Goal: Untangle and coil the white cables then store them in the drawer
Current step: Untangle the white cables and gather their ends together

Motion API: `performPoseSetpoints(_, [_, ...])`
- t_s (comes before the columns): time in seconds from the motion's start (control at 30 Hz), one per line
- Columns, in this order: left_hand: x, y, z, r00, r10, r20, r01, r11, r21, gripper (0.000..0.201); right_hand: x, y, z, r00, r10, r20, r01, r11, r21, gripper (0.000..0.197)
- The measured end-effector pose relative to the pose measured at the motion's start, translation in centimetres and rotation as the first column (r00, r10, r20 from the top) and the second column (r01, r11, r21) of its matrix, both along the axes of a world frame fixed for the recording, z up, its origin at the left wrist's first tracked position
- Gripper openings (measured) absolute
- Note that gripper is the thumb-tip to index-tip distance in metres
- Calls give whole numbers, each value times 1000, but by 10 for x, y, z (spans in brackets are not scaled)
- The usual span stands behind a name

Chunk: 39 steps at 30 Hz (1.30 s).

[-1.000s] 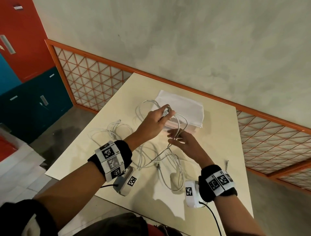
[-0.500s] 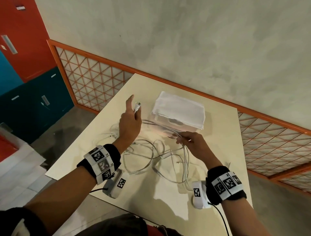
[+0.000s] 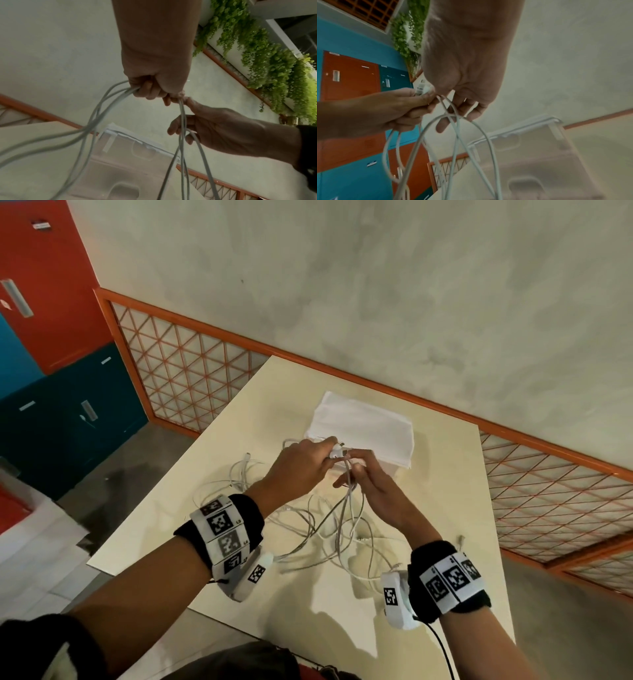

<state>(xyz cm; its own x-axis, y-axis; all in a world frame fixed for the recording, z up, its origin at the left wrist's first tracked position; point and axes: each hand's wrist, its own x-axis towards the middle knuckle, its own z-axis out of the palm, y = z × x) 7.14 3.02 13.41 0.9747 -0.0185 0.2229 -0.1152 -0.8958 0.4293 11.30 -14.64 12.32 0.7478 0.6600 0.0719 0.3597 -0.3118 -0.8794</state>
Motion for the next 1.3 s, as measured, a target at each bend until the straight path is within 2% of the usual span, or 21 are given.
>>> performPoseSetpoints(0.1, [1,7,1,999,10,36,-10,1000,12,39,6,-13,-9,994,-108,19,107,993,43,17])
performPoseSetpoints(0.2, [-1,21,1,992,38,119,-20,988,-152,38,14,-35,-23,990,-80,117,95,987,-126,24])
performPoseSetpoints(0.27, [0,32,4,990,57,131,-27,975,-219,38,13,-48,-34,990,-127,61,135,978,-159,20])
performPoseSetpoints(0.37, [4,40,7,993,30,115,7,953,-303,27,7,-51,-42,971,-237,-23,234,968,-88,15])
performPoseSetpoints(0.43, [3,34,9,998,-33,58,48,956,-290,23,6,-42,-37,966,-258,-31,258,966,-5,28])
performPoseSetpoints(0.5, [0,26,9,995,-98,33,104,950,-293,29,8,-29,-27,968,-251,-17,251,966,56,33])
performPoseSetpoints(0.6, [-2,23,8,995,-101,-7,94,945,-312,42,12,-15,-22,972,-230,42,227,972,58,16])
performPoseSetpoints(0.73, [-7,36,3,999,-36,-38,31,990,-135,32,18,-24,-37,931,-332,153,332,943,32,14])
performPoseSetpoints(0.8, [-10,37,-4,999,-10,-45,6,997,-81,32,18,-37,-49,886,-411,216,420,907,5,16])
performPoseSetpoints(0.93, [-15,39,-14,996,28,-79,-33,997,-64,25,11,-48,-68,800,-565,200,584,811,-46,19])
performPoseSetpoints(1.0, [-16,44,-12,996,47,-76,-54,994,-93,30,12,-60,-71,721,-679,141,691,720,-66,27])
performPoseSetpoints(1.07, [-18,50,-7,995,79,-66,-87,988,-127,43,16,-76,-75,645,-759,90,763,636,-113,34])
performPoseSetpoints(1.13, [-19,56,-6,994,85,-71,-94,987,-131,47,18,-87,-79,609,-788,96,790,590,-167,33])
performPoseSetpoints(1.23, [-17,56,-10,994,70,-84,-76,994,-77,30,23,-96,-86,538,-834,124,826,493,-275,30])
performPoseSetpoints(1.3, [-18,56,-11,993,85,-78,-91,993,-80,29,27,-109,-91,520,-846,116,807,442,-391,27])
